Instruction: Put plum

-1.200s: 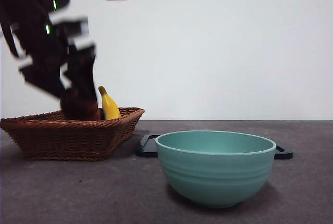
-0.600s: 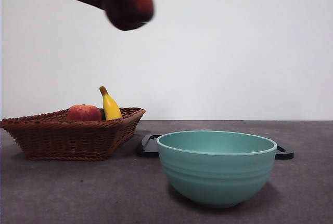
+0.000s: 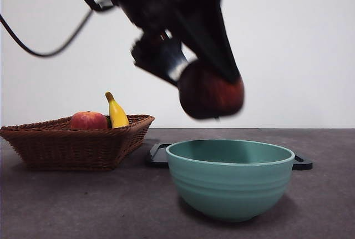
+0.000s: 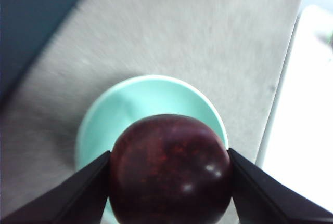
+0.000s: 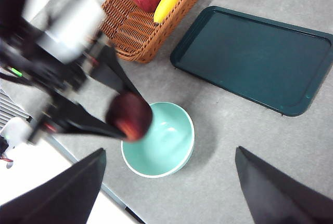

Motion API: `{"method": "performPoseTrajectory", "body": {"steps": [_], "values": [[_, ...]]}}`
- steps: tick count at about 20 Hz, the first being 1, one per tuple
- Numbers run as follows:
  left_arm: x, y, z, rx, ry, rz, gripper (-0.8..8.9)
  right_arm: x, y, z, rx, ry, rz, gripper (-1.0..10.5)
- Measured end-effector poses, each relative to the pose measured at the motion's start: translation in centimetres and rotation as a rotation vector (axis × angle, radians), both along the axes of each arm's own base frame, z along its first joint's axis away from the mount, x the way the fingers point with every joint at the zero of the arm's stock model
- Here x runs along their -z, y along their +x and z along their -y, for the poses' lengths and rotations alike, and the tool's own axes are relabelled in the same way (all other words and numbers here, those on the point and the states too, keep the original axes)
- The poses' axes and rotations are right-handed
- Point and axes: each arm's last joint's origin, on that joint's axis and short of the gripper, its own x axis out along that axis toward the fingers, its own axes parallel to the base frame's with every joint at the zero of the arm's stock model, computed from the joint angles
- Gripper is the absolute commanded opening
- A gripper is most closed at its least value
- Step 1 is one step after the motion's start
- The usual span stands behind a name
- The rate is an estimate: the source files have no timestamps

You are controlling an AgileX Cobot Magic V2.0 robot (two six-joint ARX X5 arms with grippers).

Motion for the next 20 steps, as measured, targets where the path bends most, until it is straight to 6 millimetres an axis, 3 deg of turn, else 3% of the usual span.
{"method": "performPoseTrajectory", "body": {"steps": [7, 20], "values": [[3.9, 0.6, 2.2, 0.038, 0.105, 0.031, 2.67, 0.0, 0.0, 0.0, 0.000, 0.000, 0.000, 4.0], [5.9, 0.8, 3.4, 0.085, 0.140, 0.064, 2.68, 0.0, 0.0, 0.0, 0.000, 0.000, 0.000, 4.0]]}}
